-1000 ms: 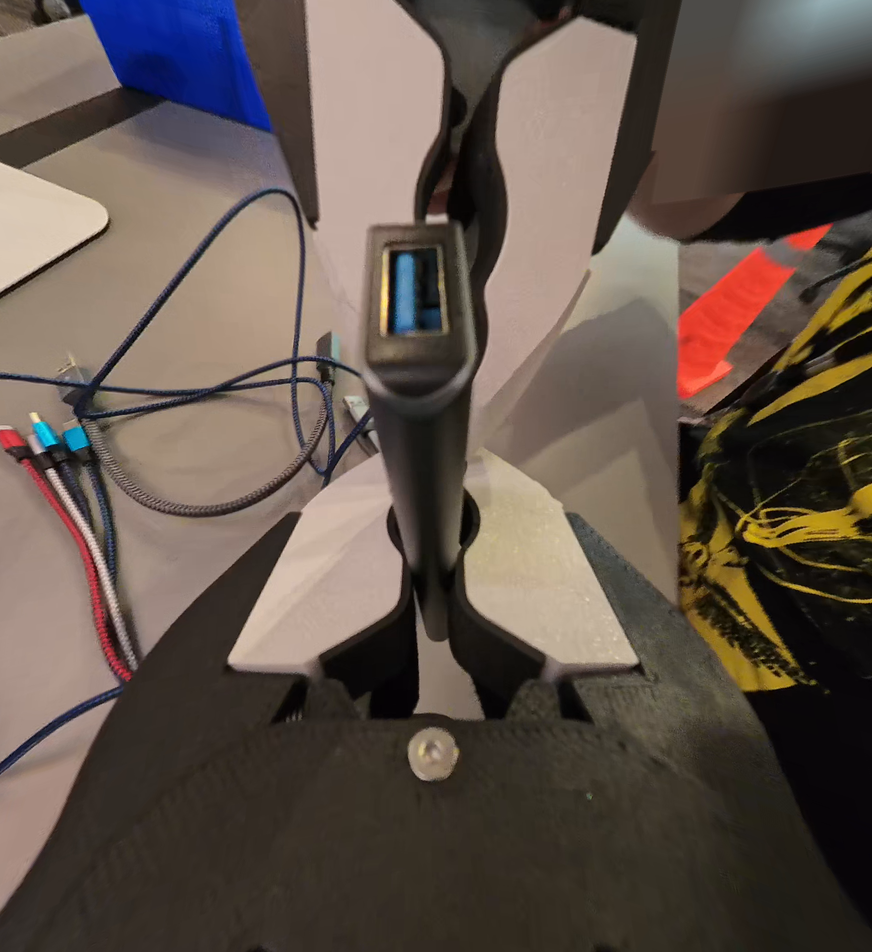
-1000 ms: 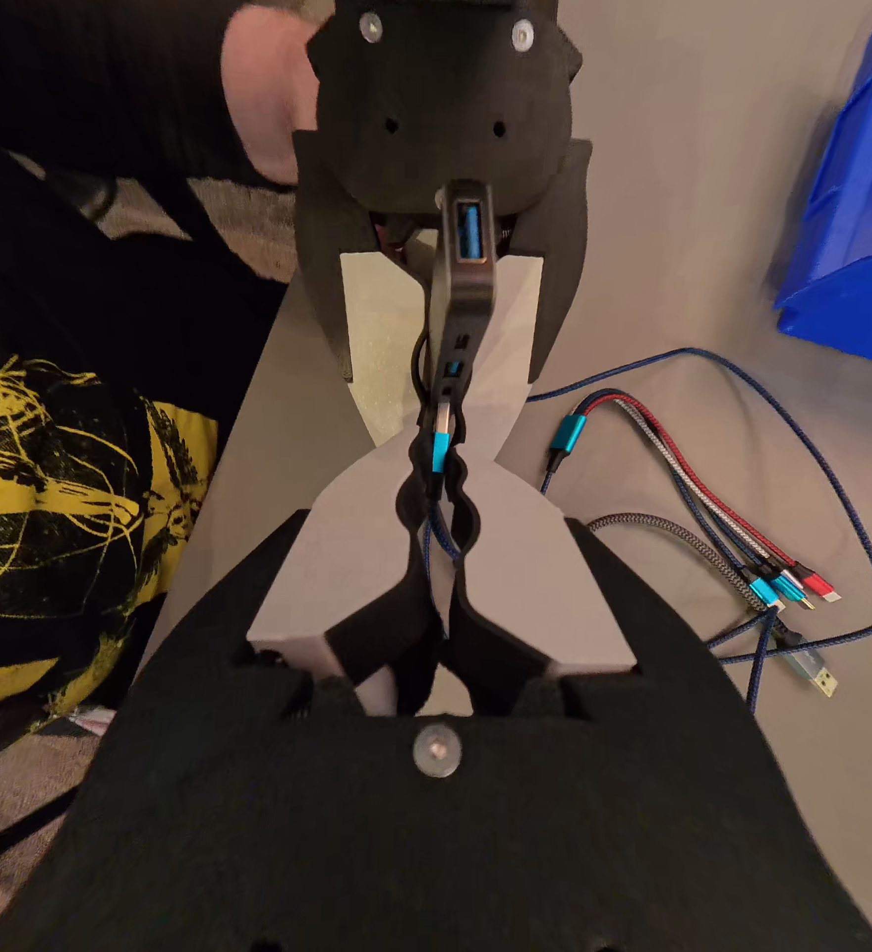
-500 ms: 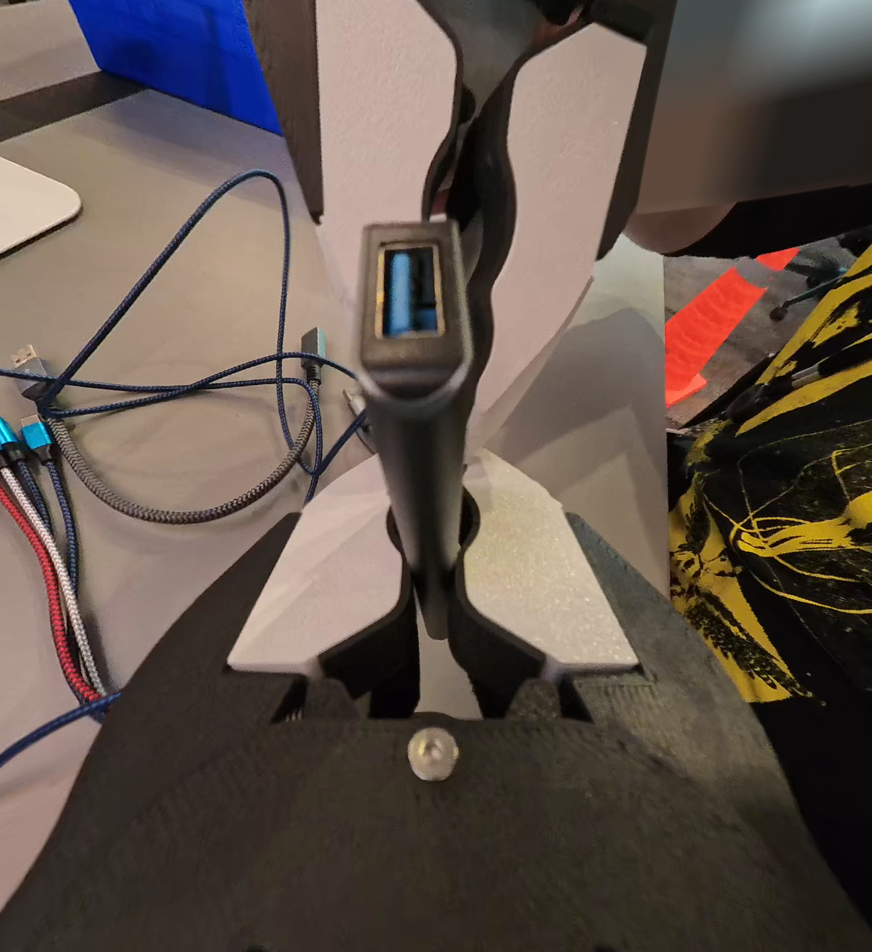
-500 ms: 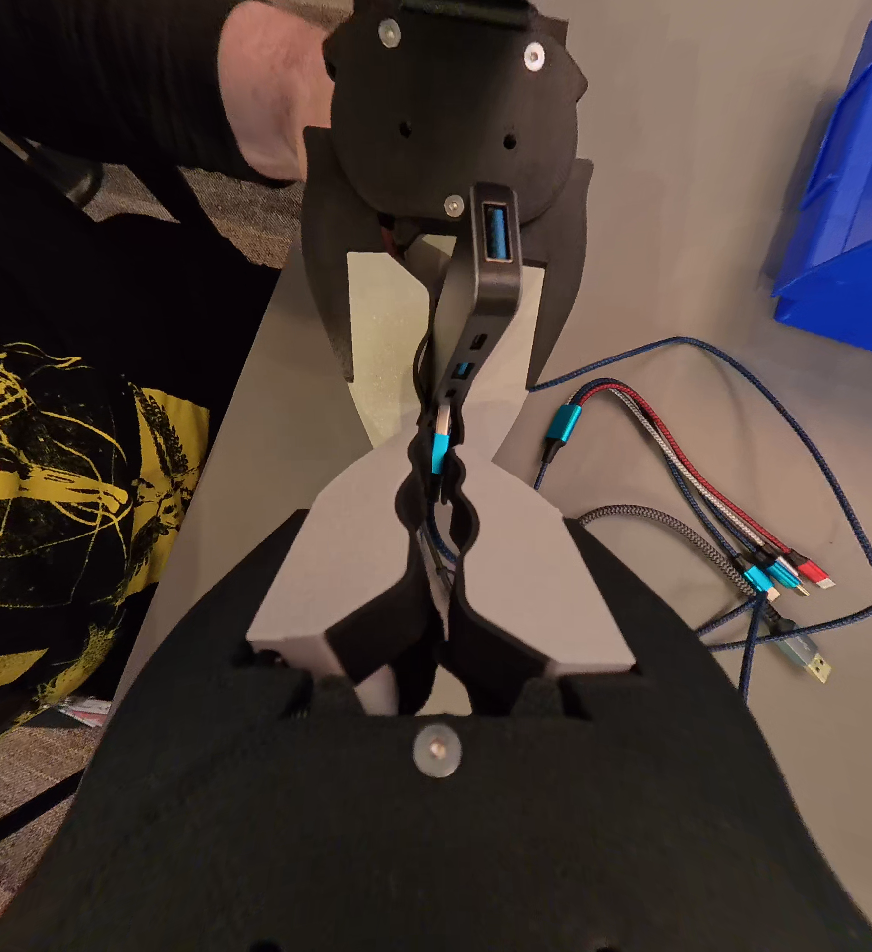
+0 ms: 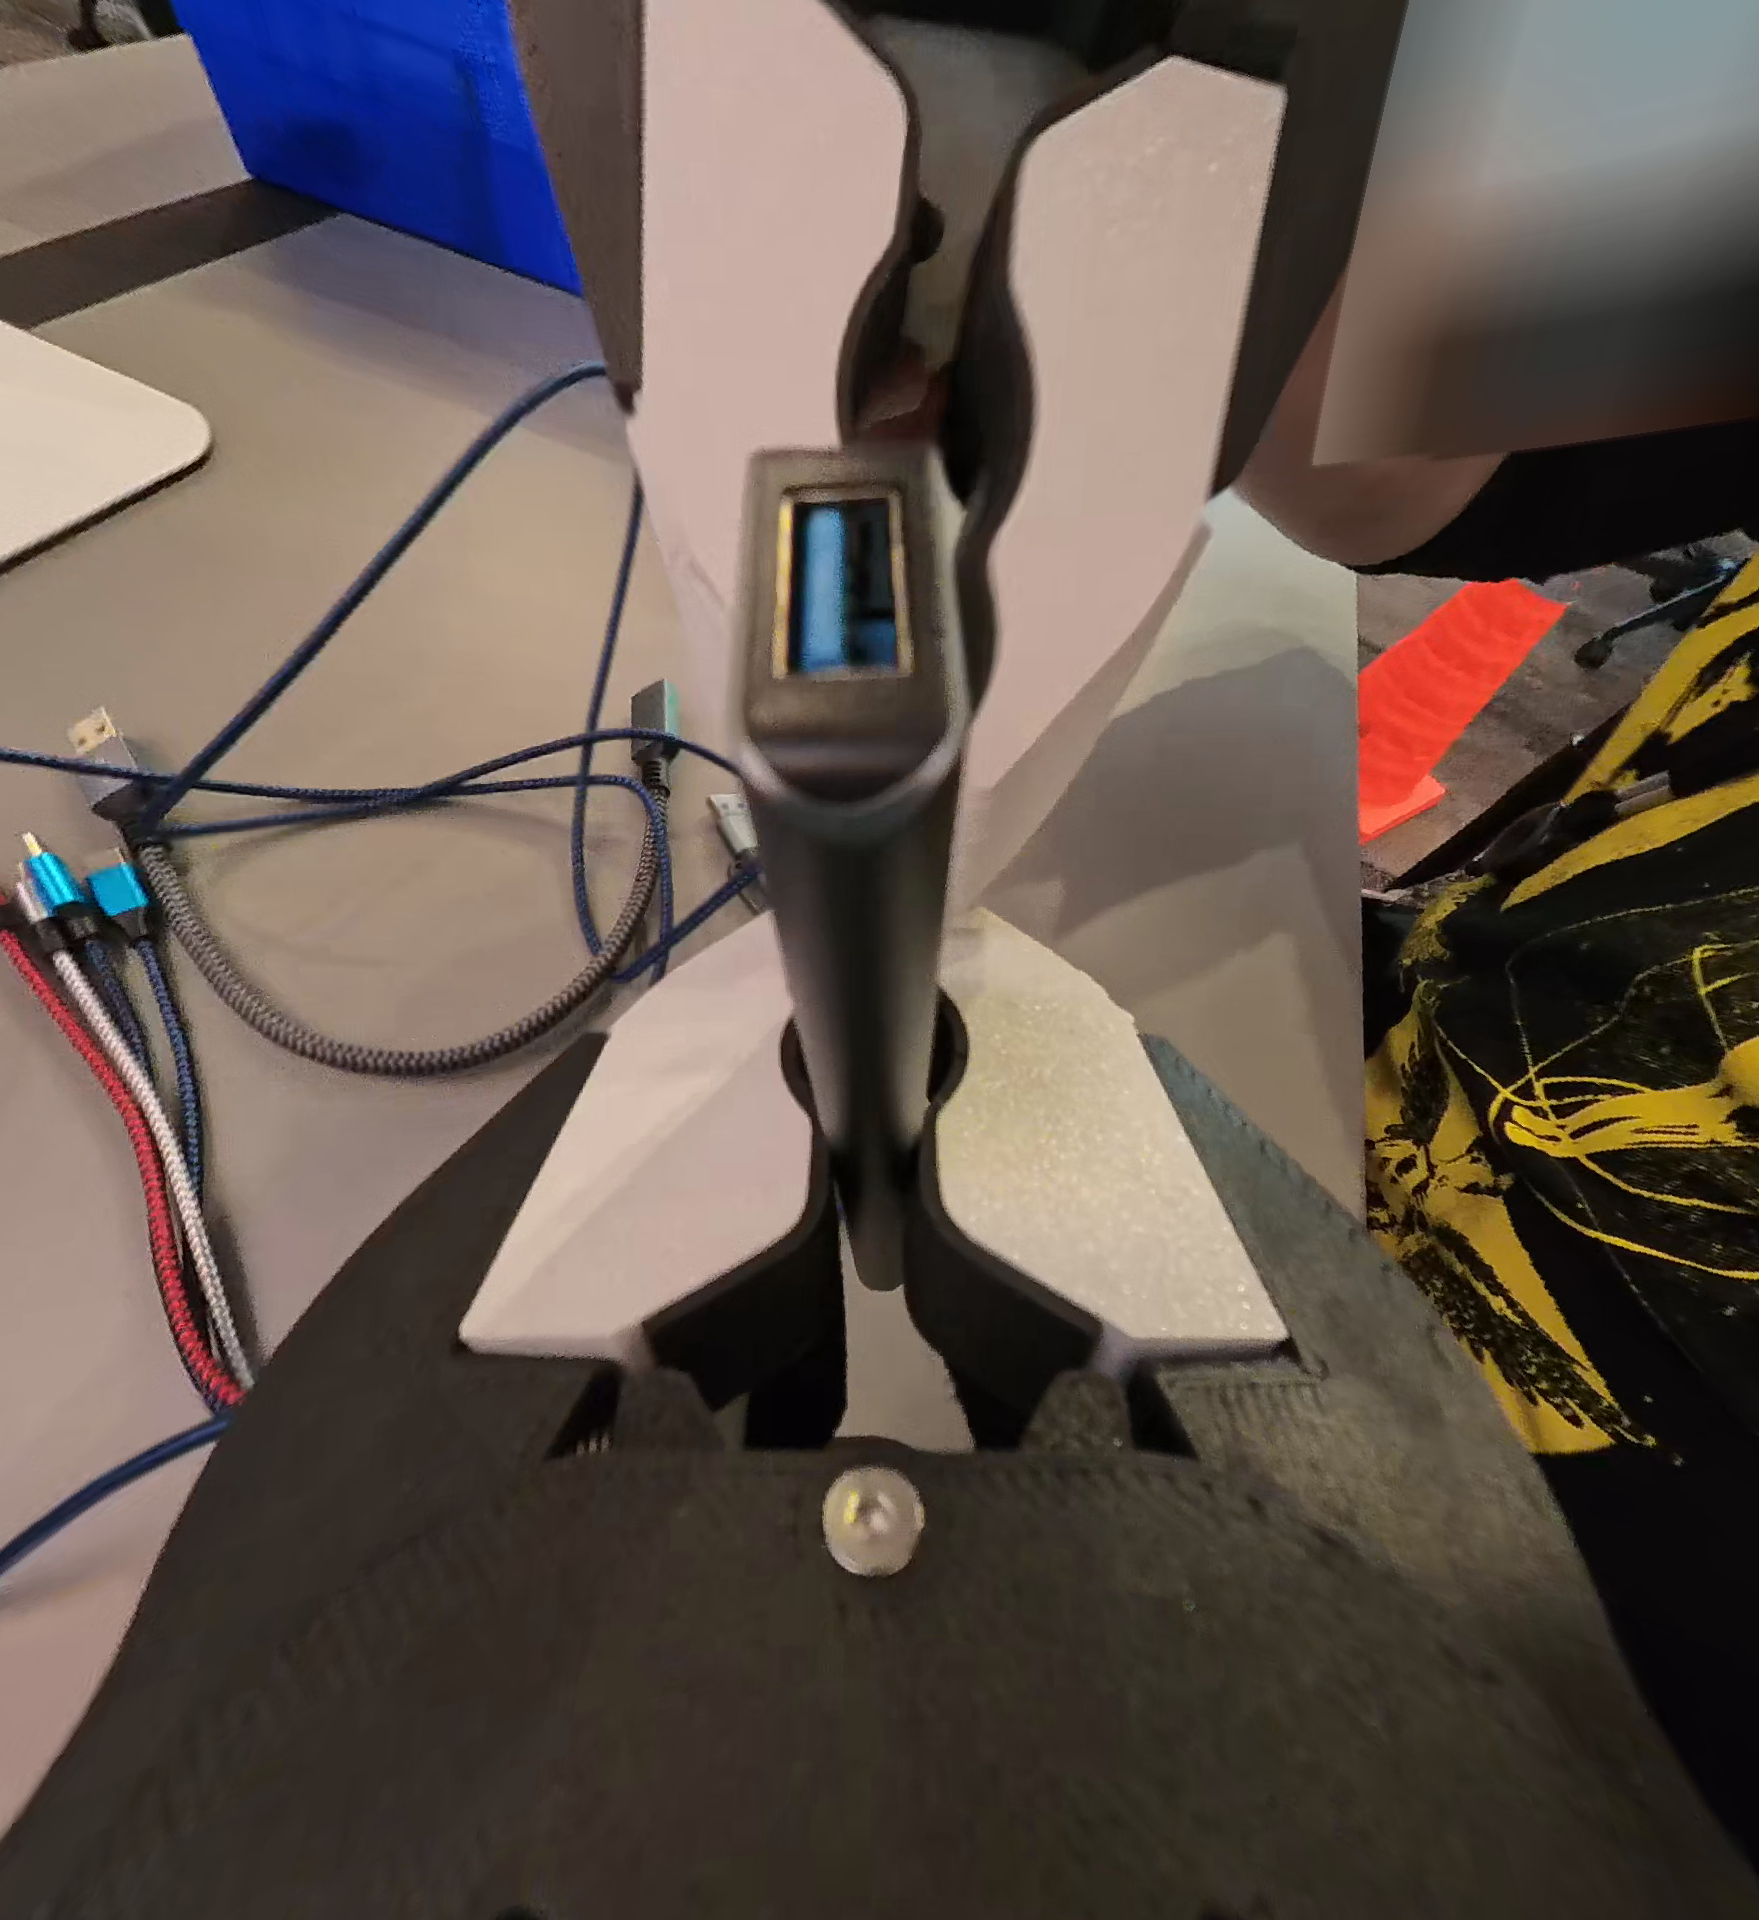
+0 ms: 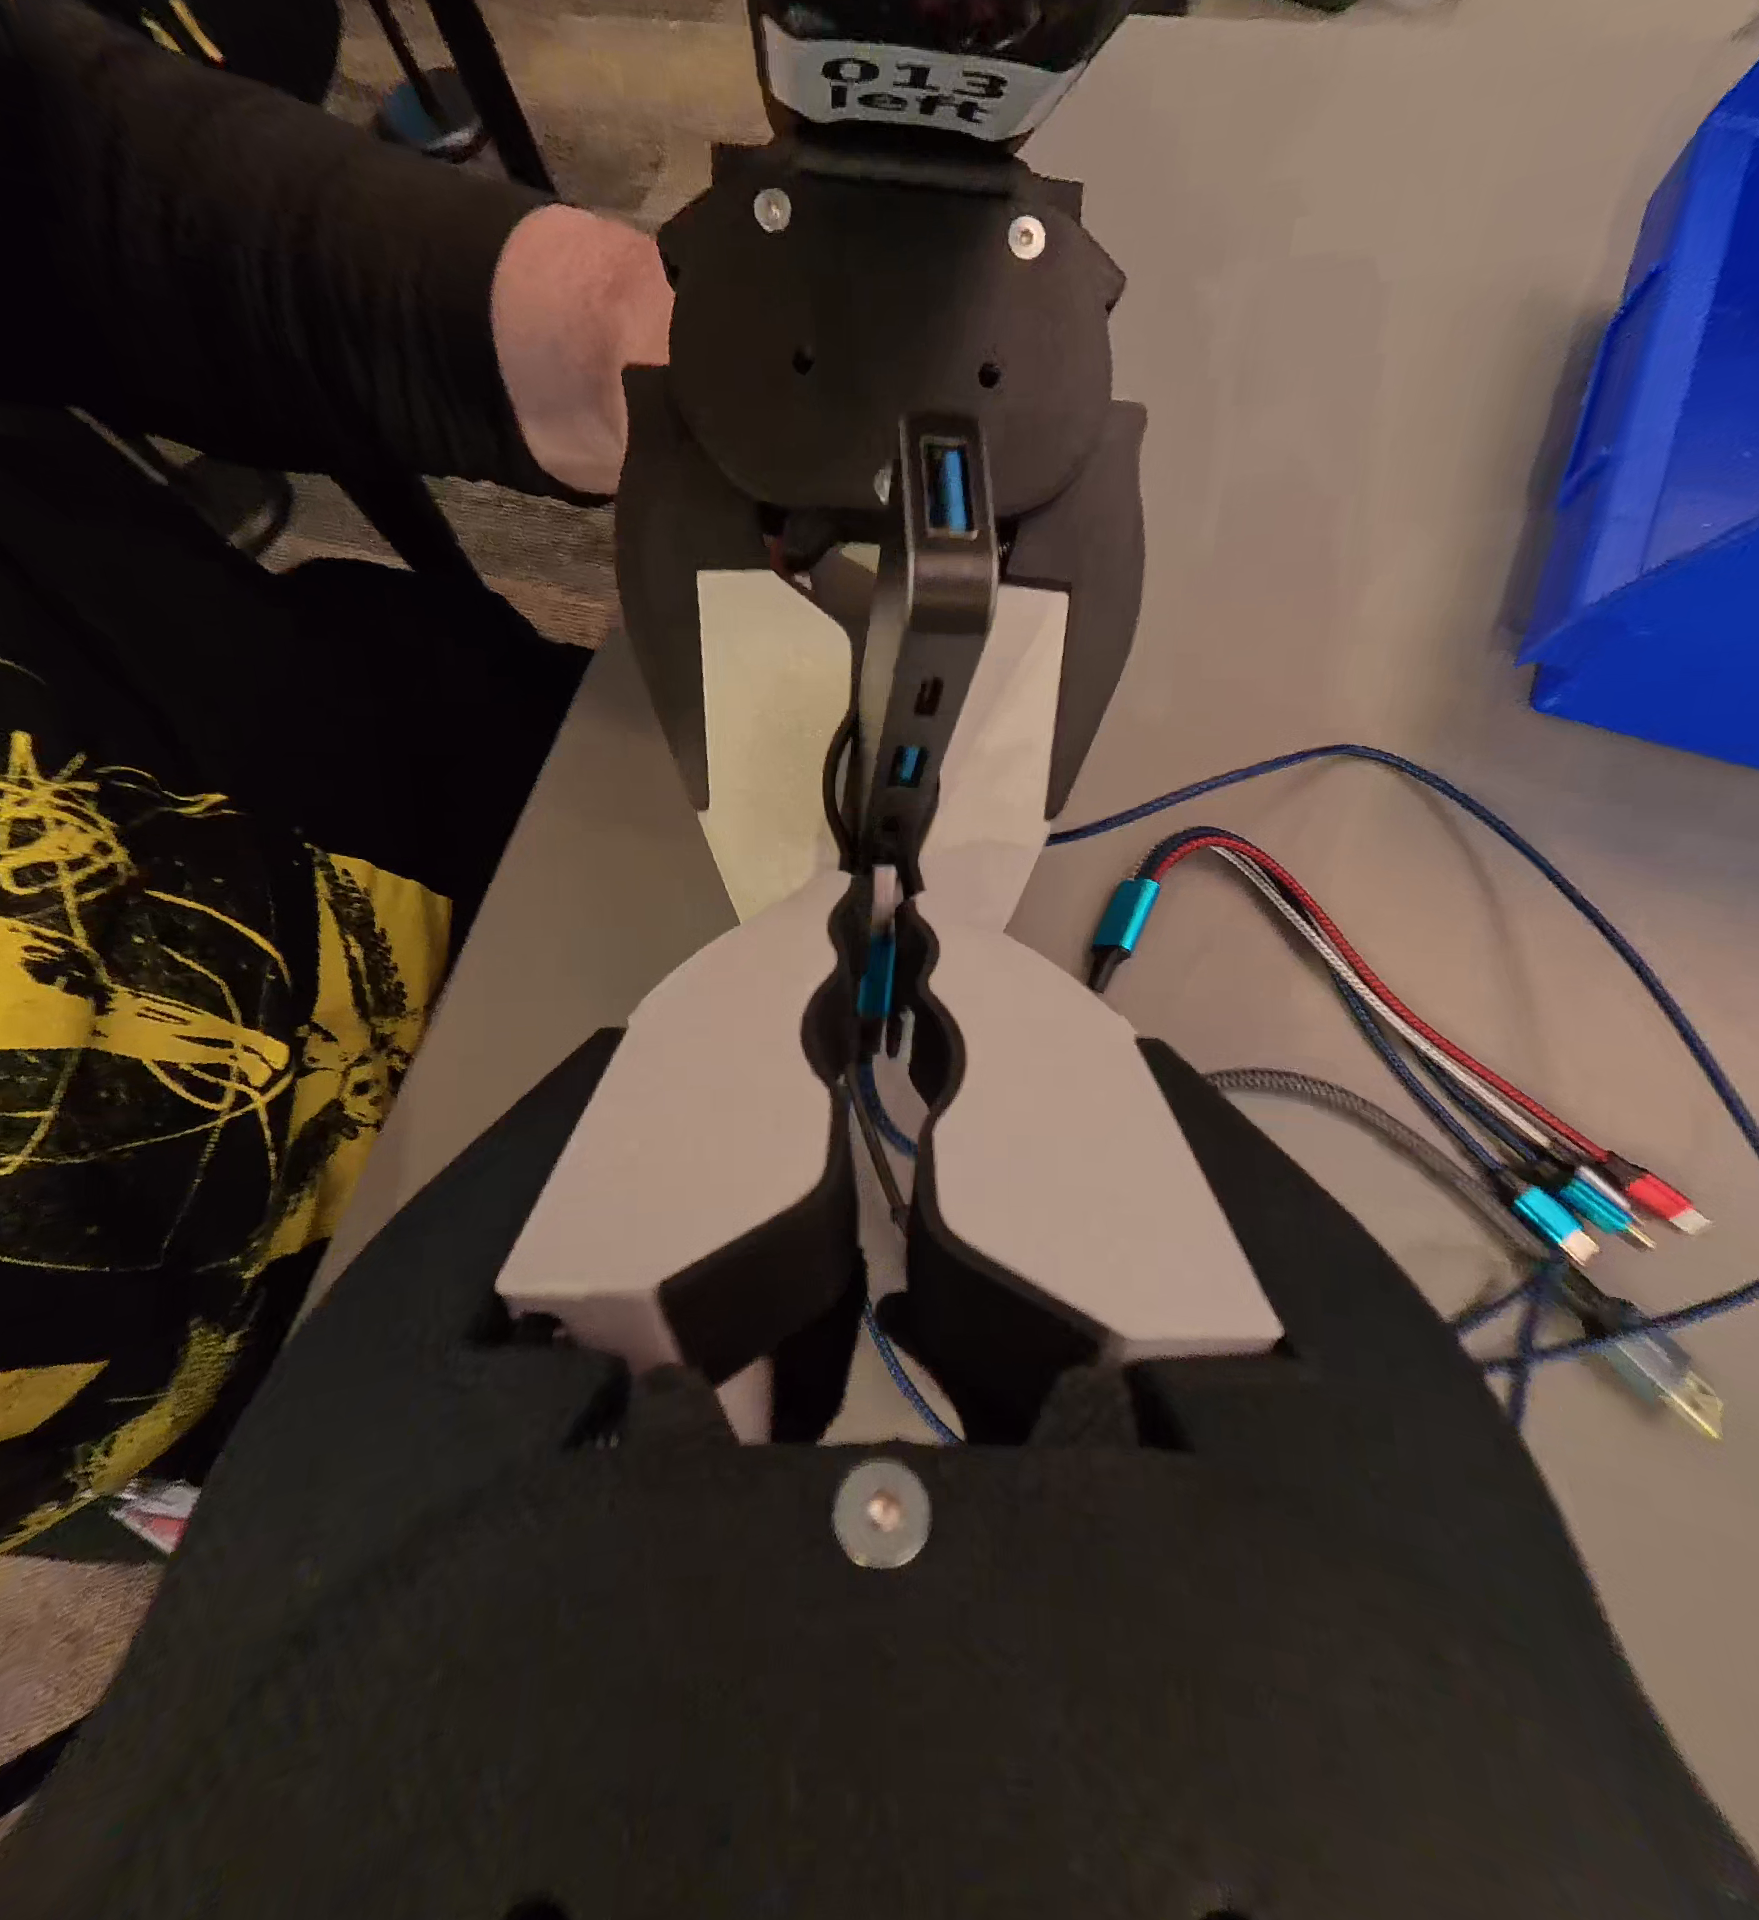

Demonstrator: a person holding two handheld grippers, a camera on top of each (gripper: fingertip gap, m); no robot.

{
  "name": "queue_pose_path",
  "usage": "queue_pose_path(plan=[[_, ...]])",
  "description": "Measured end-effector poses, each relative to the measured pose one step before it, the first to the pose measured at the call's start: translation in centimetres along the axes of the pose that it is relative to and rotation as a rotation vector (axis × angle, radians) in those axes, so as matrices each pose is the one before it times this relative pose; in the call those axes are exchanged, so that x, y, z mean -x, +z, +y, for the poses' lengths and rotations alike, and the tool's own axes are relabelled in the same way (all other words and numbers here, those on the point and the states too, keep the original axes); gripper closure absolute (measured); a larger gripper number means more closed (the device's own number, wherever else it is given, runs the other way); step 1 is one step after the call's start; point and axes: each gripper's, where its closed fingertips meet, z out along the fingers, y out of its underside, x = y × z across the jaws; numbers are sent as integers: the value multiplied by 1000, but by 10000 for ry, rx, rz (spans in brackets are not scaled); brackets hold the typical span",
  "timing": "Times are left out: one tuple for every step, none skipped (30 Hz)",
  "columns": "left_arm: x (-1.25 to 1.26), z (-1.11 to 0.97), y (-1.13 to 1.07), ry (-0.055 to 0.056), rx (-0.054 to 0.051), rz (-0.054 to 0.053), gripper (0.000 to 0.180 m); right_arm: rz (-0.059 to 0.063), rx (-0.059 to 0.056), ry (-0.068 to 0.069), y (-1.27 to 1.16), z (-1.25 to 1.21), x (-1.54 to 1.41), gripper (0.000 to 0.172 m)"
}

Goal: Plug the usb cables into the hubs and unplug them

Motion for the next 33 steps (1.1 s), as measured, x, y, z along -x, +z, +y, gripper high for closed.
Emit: queue_pose_path(plan=[[178,-18,-184,-126,-120,1,170,92,-43,127,-243,182,-165,161],[24,-152,-154,-67,-133,47,171,56,-97,189,-340,184,-188,157],[-1,-79,-64,13,-30,3,171,88,-105,159,-402,277,-260,157],[0,-10,28,32,23,-19,170,33,-58,150,-385,357,-167,158],[-102,6,95,11,12,46,170,-13,-39,154,-318,378,-73,157],[-81,0,108,40,-2,8,170,-16,-53,118,-236,350,-19,157],[-107,-35,75,27,-15,27,170,-16,-14,72,-81,420,28,157],[-119,-110,45,4,-49,50,170,4,53,49,68,508,21,159],[-27,-159,-11,7,-95,-2,170,-40,52,43,166,472,101,160],[14,-163,-40,-15,-88,-12,170,-103,-4,41,213,332,201,160],[-81,-130,-40,-21,-67,53,170,-85,-62,34,211,184,209,159],[-53,-148,-32,9,-81,15,170,-63,-85,37,204,105,174,158],[-59,-112,6,-2,-48,25,170,-38,-68,36,208,109,116,158],[-74,26,66,-3,31,30,170,1,-30,28,185,180,52,158],[-51,44,107,18,16,11,170,-62,-72,35,163,133,110,160],[-32,-31,63,-19,-41,7,170,-113,-137,47,161,69,175,161],[-29,-15,25,-59,-27,50,170,-57,-104,24,205,124,125,162],[-13,134,59,-25,60,41,170,-5,-54,0,238,202,83,167],[119,170,15,29,69,-60,170,45,-37,7,182,175,6,168],[141,-32,-49,-48,-50,-42,170,108,-106,-17,76,58,-92,168],[49,-142,-70,-87,-102,31,170,32,-207,41,-45,-96,-22,170],[-68,-69,-44,-63,-45,90,170,-102,-187,116,-116,-96,90,170],[120,26,23,-84,16,-41,170,-9,-69,4,-141,11,6,171],[144,82,4,-110,36,-38,170,177,9,-151,-216,56,-147,170],[132,192,-60,-138,80,15,170,258,73,-189,-276,70,-220,170],[310,178,-146,-89,57,-96,170,394,170,-206,-347,152,-379,171],[397,57,-242,-115,-18,-136,170,522,178,-291,-434,115,-519,170],[233,-101,-318,-166,-98,-3,170,536,153,-366,-492,54,-477,171],[182,-200,-365,-146,-149,20,170,679,282,-475,-467,228,-626,171],[238,-245,-363,-80,-144,-70,170,860,397,-707,-394,416,-739,171],[264,-161,-326,-67,-77,-106,170,778,383,-901,-258,492,-429,171],[211,-124,-280,-61,-53,-81,170,616,403,-927,-84,596,-33,171],[101,-86,-205,-63,-63,-13,170,543,436,-825,94,662,219,171]])
